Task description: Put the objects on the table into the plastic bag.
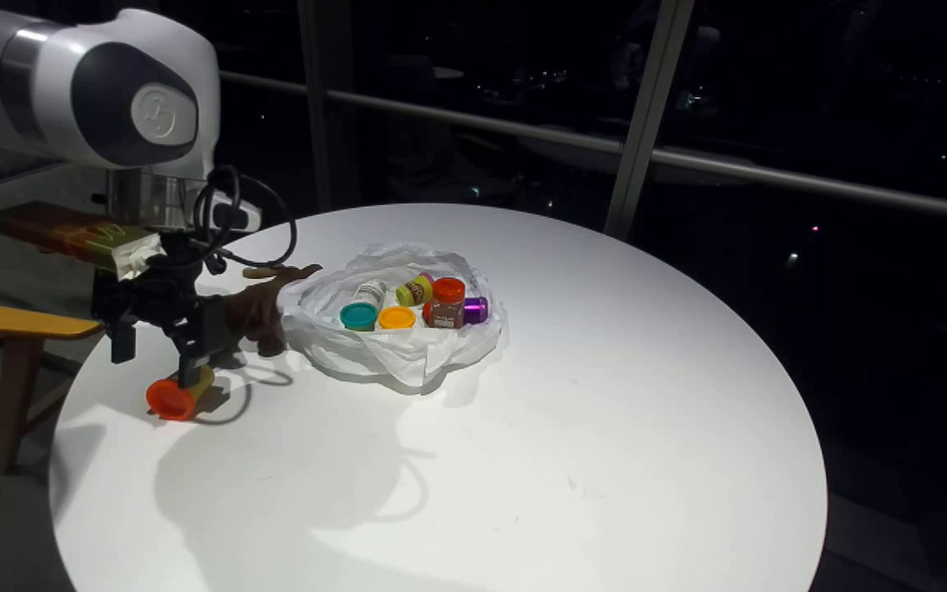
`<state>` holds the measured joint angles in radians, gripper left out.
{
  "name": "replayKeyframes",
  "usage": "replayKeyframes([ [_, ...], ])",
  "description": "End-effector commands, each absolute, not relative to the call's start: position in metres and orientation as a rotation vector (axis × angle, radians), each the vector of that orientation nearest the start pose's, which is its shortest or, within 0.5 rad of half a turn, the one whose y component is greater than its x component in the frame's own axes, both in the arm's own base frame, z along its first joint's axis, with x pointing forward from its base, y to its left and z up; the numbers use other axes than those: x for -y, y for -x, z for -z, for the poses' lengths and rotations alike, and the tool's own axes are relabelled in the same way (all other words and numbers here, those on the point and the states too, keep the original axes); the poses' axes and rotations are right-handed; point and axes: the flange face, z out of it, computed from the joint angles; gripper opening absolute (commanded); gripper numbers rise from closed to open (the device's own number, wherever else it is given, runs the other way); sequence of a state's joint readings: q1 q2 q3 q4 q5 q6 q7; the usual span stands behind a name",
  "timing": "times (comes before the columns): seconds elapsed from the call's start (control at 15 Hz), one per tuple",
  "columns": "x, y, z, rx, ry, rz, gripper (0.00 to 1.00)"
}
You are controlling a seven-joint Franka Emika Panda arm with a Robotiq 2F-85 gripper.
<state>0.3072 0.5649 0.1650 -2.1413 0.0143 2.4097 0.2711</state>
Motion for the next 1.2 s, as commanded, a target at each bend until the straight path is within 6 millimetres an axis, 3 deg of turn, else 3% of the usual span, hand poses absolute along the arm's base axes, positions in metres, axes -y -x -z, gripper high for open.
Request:
replayKeyframes([
  [0.0,-0.254,-0.456,-0.107,0.295,3.102,-0.334,1.00],
  [0.2,-0.258,-0.451,-0.097,0.320,3.102,-0.207,1.00],
  [0.27,-0.258,-0.449,-0.096,0.325,3.106,-0.174,0.75],
  [0.4,-0.256,-0.448,-0.093,0.334,3.131,-0.118,0.68],
  [0.73,-0.243,-0.452,-0.103,0.262,3.176,0.013,0.29],
  [0.87,-0.237,-0.460,-0.116,0.212,3.204,0.035,0.19],
  [1.13,-0.231,-0.504,-0.168,0.050,3.258,0.053,0.18],
])
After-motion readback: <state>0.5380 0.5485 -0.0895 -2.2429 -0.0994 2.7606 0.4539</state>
